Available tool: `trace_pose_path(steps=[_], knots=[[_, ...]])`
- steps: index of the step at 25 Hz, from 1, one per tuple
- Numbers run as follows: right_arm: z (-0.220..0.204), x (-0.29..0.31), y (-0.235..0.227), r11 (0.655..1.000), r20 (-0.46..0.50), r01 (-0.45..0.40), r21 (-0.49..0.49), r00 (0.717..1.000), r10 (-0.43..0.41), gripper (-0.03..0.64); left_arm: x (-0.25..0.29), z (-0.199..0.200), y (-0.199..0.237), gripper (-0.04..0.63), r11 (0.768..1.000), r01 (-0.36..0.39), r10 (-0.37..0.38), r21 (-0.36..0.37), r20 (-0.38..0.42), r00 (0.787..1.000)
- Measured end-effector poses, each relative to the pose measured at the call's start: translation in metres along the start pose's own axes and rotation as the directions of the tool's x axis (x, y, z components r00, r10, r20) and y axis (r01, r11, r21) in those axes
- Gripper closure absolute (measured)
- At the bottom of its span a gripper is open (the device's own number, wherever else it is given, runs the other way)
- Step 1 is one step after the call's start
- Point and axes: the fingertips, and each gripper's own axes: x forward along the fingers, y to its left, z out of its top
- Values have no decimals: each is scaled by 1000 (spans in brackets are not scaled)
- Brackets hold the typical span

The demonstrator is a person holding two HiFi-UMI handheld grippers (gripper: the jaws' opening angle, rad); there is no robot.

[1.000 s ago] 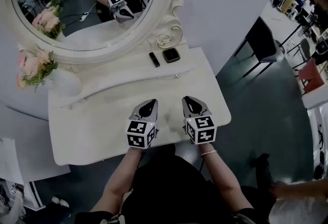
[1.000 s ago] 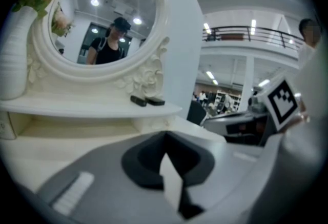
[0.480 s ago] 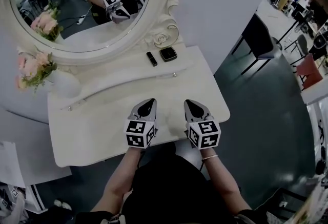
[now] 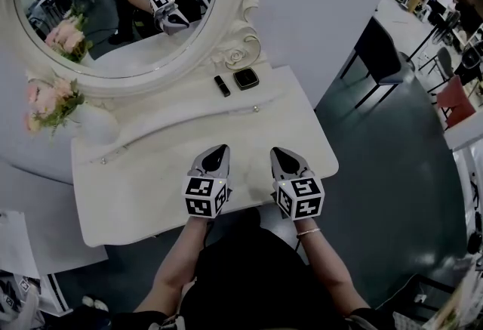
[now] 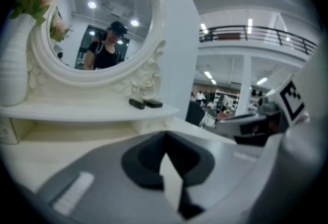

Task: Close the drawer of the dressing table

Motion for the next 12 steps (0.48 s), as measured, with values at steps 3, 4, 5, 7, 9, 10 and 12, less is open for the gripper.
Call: trace_pose_path(steps=[3, 4, 5, 7, 9, 10, 12], knots=[[0, 1, 0, 1000, -1, -2, 1, 1000, 2, 612, 1, 0, 1, 591, 1000, -1, 1, -1, 0, 1000], [0, 2, 0, 1000, 0, -2, 1, 1000, 2, 612, 2, 0, 1, 591, 1000, -1, 1, -1, -1, 1000], [0, 3, 0, 1000, 0, -3, 2, 1000, 3, 612, 2, 1, 1, 591, 1000, -1, 1, -1, -1, 1000], [0, 3, 0, 1000, 0, -5, 3, 1000, 5, 612, 3, 1, 1, 591, 1000, 0, 0, -1, 0, 1000], [-1, 3, 0, 1000, -2, -7, 6, 1000, 7, 612, 4, 2, 0, 591, 1000, 1, -1, 0, 2, 1000], [-1, 3, 0, 1000, -3, -8, 8, 1000, 8, 612, 4, 2, 0, 591, 1000, 2, -2, 0, 3, 1000], [-2, 4, 0, 1000, -6, -11, 12, 1000, 11, 612, 5, 2, 0, 591, 1000, 2, -2, 0, 3, 1000]])
